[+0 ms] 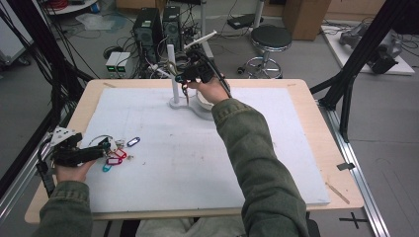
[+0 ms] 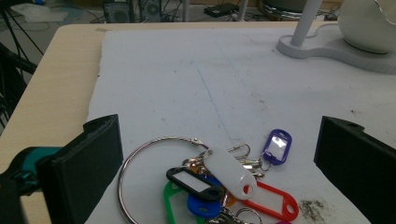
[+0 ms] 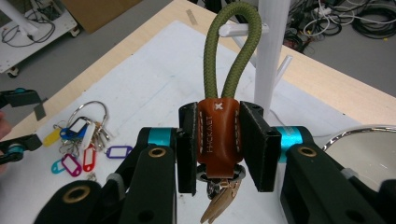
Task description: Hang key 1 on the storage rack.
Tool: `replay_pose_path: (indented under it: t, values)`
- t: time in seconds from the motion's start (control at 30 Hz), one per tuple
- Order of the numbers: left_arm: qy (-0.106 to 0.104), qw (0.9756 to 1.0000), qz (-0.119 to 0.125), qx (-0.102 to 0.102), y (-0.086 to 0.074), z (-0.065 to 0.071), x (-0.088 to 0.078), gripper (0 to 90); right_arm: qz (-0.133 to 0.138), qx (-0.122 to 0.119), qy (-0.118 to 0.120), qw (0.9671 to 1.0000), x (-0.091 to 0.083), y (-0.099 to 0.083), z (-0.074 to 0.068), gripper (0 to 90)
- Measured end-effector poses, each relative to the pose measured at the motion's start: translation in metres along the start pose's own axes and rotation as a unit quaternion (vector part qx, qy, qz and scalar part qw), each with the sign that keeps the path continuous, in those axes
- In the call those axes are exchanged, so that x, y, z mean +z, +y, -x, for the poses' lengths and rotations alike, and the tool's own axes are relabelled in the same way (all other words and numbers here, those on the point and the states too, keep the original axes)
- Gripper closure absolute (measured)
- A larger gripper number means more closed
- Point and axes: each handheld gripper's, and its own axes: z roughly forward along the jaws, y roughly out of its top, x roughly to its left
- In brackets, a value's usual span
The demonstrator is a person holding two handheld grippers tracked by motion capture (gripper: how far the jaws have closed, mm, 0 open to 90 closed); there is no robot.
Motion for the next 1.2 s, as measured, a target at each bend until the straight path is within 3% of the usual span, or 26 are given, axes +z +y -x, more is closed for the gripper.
replay_pose_path:
  t: [0.57, 0.73, 0.83, 0.97, 1.07, 1.2]
  values:
    - [-0.002, 1.0000, -0.002, 0.002, 0.000, 0.001, 0.000, 1.7, -0.033, 0.011, -0.029, 0.9990, 0.036, -0.005, 0.016, 68.4]
    - [0.000, 1.0000, -0.001, -0.001, -0.001, 0.000, -0.001, 1.7, -0.022, 0.013, -0.031, 0.9992, 0.041, -0.005, 0.021, 73.2]
    - [0.000, 1.0000, -0.001, -0.001, -0.001, 0.000, -0.002, 1.7, -0.014, 0.018, -0.028, 0.9994, 0.037, -0.005, 0.023, 66.5]
    - [0.000, 1.0000, -0.001, -0.001, -0.001, 0.000, -0.002, 1.7, -0.018, 0.024, -0.024, 0.9992, 0.029, -0.006, 0.023, 40.3]
    - [0.001, 1.0000, 0.000, -0.001, -0.001, 0.001, -0.002, 1.7, -0.011, 0.027, -0.036, 0.9989, 0.017, -0.008, 0.024, 28.2]
    - [0.000, 1.0000, -0.001, -0.002, -0.001, 0.001, -0.001, 1.7, -0.009, 0.039, -0.046, 0.9982, 0.002, -0.012, 0.028, 21.3]
